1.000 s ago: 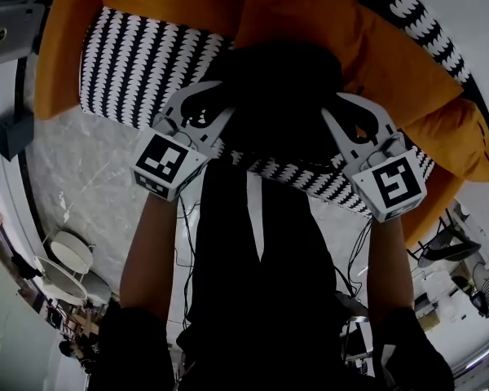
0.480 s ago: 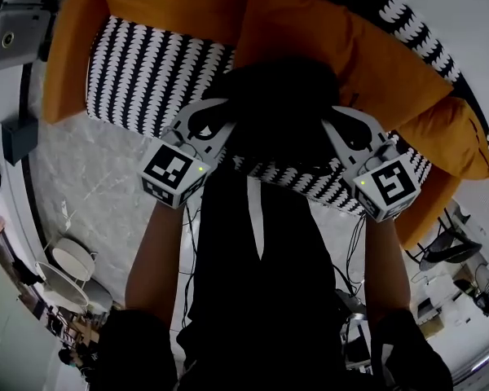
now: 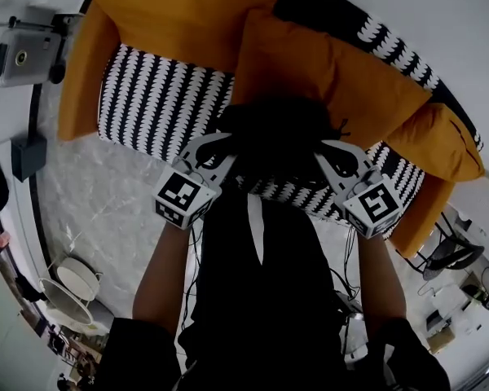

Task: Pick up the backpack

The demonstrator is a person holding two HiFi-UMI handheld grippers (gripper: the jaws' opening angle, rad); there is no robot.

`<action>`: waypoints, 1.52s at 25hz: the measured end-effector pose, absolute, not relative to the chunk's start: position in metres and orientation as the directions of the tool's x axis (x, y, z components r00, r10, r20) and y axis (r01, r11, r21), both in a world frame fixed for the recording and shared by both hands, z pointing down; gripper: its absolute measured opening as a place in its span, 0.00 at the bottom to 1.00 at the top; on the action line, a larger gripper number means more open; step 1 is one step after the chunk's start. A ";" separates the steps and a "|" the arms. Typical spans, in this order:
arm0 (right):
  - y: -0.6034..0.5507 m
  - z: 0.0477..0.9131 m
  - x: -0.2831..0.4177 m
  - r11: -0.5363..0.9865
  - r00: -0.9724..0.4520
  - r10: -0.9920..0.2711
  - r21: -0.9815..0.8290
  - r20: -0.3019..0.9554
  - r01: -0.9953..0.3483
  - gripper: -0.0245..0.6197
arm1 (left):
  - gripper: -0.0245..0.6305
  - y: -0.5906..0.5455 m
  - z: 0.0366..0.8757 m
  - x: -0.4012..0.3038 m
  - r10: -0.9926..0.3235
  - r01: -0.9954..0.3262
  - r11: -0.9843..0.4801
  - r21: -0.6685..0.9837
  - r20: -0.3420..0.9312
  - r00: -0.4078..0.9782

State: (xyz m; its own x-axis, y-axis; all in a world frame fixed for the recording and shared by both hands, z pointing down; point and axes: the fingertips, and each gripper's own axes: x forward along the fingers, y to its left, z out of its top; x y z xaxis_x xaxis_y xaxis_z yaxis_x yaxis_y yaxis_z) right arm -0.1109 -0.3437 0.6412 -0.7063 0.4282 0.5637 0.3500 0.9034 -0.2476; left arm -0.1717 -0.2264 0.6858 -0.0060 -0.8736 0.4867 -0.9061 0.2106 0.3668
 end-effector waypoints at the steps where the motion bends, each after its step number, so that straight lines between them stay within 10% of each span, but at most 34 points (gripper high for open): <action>1: -0.344 0.640 -0.109 0.903 -0.707 0.428 -0.248 0.563 0.350 0.09 | 0.12 -0.227 0.685 -0.170 -0.875 -0.907 0.209 0.366 0.485 -0.005; 38: -0.358 0.478 -0.104 0.917 -0.811 0.399 -0.177 0.428 0.357 0.09 | 0.10 -0.242 0.510 -0.180 -0.922 -0.963 0.140 0.229 0.384 -0.043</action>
State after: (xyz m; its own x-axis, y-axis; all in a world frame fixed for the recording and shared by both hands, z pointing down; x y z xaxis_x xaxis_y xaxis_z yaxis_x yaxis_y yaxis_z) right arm -0.1045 -0.3579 0.4782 -0.8112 0.3987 0.4278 0.3573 0.9170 -0.1771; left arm -0.1796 -0.2421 0.5103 -0.0427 -0.9223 0.3840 -0.9634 0.1399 0.2288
